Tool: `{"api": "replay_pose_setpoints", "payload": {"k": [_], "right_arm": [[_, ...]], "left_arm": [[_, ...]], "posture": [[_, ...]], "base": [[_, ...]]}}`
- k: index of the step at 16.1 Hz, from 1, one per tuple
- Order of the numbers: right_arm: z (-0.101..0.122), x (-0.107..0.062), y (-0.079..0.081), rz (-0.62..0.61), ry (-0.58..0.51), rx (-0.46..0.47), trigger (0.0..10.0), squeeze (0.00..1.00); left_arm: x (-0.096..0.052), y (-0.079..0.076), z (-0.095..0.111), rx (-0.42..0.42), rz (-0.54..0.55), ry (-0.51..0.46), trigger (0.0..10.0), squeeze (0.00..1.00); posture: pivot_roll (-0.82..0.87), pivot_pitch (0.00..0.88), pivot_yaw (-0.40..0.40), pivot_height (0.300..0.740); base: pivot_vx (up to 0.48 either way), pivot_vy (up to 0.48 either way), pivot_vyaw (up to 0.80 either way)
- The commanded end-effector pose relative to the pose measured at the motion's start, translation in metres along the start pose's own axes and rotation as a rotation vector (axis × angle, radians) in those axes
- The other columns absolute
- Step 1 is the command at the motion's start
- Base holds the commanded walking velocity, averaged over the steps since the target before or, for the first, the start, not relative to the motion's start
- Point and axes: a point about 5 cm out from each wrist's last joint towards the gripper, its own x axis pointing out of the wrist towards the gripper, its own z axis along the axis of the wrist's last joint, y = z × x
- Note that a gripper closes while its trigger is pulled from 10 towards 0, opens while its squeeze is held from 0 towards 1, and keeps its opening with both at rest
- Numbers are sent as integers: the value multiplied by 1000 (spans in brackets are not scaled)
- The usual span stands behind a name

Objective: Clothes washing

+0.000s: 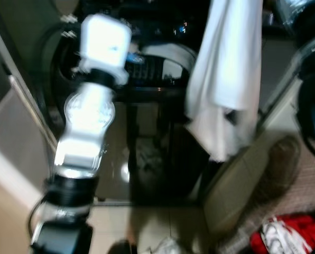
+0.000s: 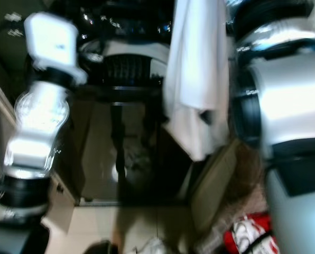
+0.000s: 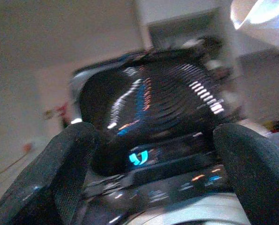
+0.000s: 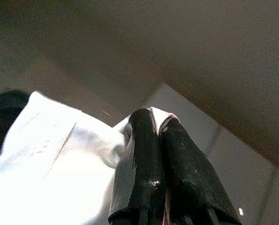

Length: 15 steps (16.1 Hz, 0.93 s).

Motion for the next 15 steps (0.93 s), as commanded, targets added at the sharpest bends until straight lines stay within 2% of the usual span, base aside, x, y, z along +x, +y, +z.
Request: {"api": "replay_pose_setpoints", "payload": {"k": [1,2,4,5,6,7,8,9,10,11,12,14,15], "right_arm": [[-7,0,-11,-36,50,-10,0,0],[-12,-2,-5,-13,82,-1,0,0],[-30,-12,16,64,163,-46,0,0],[-41,-19,27,96,211,-47,0,20],[-52,-27,36,117,260,-34,0,63],[-64,-35,45,152,336,21,0,0],[-81,-49,59,205,448,105,10000,0],[-87,-56,68,249,489,148,10000,0],[-94,-66,80,307,513,147,10000,0],[-103,-77,89,319,564,209,10000,0],[-109,-85,95,340,614,269,10000,0],[-113,-90,99,352,632,258,10000,0],[-119,-98,104,361,680,287,10000,0]], "left_arm": [[0,-4,6,7,-15,-18,10000,0],[-1,-4,8,8,-27,-27,10000,0],[-3,-1,22,-9,-106,-43,10000,0],[-3,4,29,-89,-177,-9,10000,0],[-2,15,43,-148,-217,-17,10000,0],[-1,23,57,-164,-256,-52,10000,0],[-2,28,68,-170,-302,-85,10000,0],[-3,29,72,-179,-321,-97,10000,0],[-7,31,81,-197,-353,-125,10000,0],[-12,34,95,-282,-404,-173,10000,0],[-15,36,101,-324,-442,-186,10000,0],[-18,35,104,-339,-479,-184,10000,0],[-21,31,104,-388,-515,-168,10000,0]], "posture": [[164,0,-72,740],[165,0,-70,740],[165,0,-70,740],[184,0,-71,740],[199,0,-73,740],[208,0,-76,740],[208,0,-76,740],[219,0,-80,740],[221,0,-81,740],[223,0,-82,740],[223,0,-82,740],[223,0,-82,740],[225,0,-85,740]], "base": [[458,0,0],[461,0,0],[458,0,0],[0,0,0],[0,0,0],[0,0,0],[0,0,0],[0,0,0],[0,0,0],[0,0,0],[0,0,0],[0,0,0],[0,0,0]]}}
